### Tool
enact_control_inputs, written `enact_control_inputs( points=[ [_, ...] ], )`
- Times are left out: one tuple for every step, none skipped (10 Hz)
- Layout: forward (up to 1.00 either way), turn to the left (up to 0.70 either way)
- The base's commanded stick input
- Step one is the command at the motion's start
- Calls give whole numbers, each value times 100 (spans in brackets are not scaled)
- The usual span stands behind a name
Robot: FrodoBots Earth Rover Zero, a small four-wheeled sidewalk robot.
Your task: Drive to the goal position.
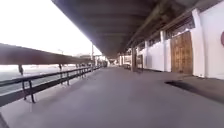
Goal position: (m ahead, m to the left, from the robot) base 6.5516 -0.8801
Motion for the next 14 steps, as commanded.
enact_control_inputs(
  points=[
    [70, 0],
    [70, 0],
    [70, 0],
    [70, 0],
    [70, 0],
    [70, 0],
    [70, 0],
    [70, 0],
    [70, 0],
    [70, 0],
    [70, 0],
    [70, 0],
    [70, 0],
    [70, 0]
  ],
)
